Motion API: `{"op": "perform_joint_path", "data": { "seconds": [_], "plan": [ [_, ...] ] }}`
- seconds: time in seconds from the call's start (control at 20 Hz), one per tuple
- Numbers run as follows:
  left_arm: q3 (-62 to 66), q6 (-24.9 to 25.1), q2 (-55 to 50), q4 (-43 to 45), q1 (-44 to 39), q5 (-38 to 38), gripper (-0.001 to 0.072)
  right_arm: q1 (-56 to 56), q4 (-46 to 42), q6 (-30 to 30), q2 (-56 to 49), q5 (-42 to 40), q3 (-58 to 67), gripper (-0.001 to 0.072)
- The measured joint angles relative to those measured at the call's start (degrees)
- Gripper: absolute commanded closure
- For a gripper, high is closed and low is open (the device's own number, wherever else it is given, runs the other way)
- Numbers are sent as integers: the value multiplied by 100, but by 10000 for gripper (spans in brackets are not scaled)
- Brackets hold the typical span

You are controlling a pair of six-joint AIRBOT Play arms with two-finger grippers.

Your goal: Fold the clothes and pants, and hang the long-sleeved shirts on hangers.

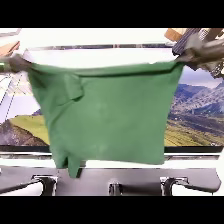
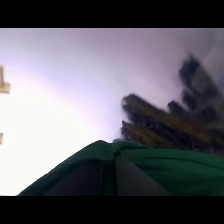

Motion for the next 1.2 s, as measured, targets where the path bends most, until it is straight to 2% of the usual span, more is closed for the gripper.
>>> {"op": "perform_joint_path", "data": {
  "seconds": [0.2, 0.35, 0.4, 0.45, 0.5, 0.55, 0.7, 1.0, 1.2],
  "plan": [
    [7, -205, -1589, 96, -621, 977, 690, 345, -590, -92, -1757, 752, 2, 685],
    [179, -361, -2404, 125, -870, 1364, 686, 435, -520, -46, -2741, 1392, 2, 682],
    [240, -385, -2594, 129, -907, 1425, 646, 450, -474, -44, -2957, 1569, 4, 634],
    [291, -431, -2761, 125, -931, 1482, 488, 461, -437, -24, -3136, 1725, 2, 516],
    [323, -479, -2868, 122, -931, 1493, 254, 468, -402, -26, -3252, 1853, 2, 374],
    [358, -507, -2944, 98, -914, 1486, 165, 472, -372, -26, -3331, 1947, 4, 274],
    [551, -522, -3023, -2, -682, 1123, 165, 420, -315, -243, -3292, 1873, 7, 235],
    [649, -160, -2356, -127, 407, -413, 165, -286, -306, -1309, -2229, 573, -188, 238],
    [-619, 33, -1255, -291, 1344, -861, 166, -970, -212, -1735, -997, 160, -1749, 236]
  ]
}}
